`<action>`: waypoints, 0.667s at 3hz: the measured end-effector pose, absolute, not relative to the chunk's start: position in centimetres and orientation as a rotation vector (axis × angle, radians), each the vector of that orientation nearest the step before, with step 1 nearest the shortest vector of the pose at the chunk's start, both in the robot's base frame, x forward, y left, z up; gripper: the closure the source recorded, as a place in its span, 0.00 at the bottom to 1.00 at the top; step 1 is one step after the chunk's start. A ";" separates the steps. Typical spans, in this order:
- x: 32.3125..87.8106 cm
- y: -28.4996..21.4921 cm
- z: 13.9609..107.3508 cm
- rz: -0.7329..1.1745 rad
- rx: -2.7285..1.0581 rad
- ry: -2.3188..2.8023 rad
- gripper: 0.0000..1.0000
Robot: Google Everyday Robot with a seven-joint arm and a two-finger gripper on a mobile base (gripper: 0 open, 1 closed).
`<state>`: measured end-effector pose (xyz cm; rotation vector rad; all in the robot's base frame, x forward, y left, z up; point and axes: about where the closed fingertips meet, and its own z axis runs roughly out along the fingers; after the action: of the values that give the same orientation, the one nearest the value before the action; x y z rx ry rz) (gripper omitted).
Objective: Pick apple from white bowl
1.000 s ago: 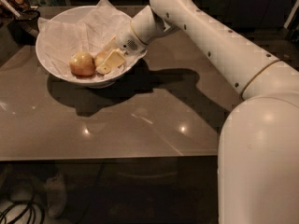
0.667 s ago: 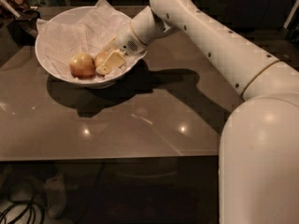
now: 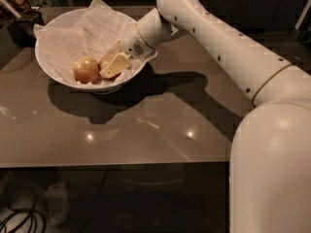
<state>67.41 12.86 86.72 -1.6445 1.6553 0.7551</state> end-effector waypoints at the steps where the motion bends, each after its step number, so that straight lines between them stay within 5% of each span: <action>1: 67.0 12.5 86.5 0.755 -1.637 1.648 0.84; 2: 66.8 11.7 87.1 0.719 -1.635 1.653 1.00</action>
Offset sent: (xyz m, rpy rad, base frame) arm -0.0097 -0.0287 0.0147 -0.0255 -0.0606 -0.0482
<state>66.76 11.71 87.07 -1.6347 1.6532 0.7186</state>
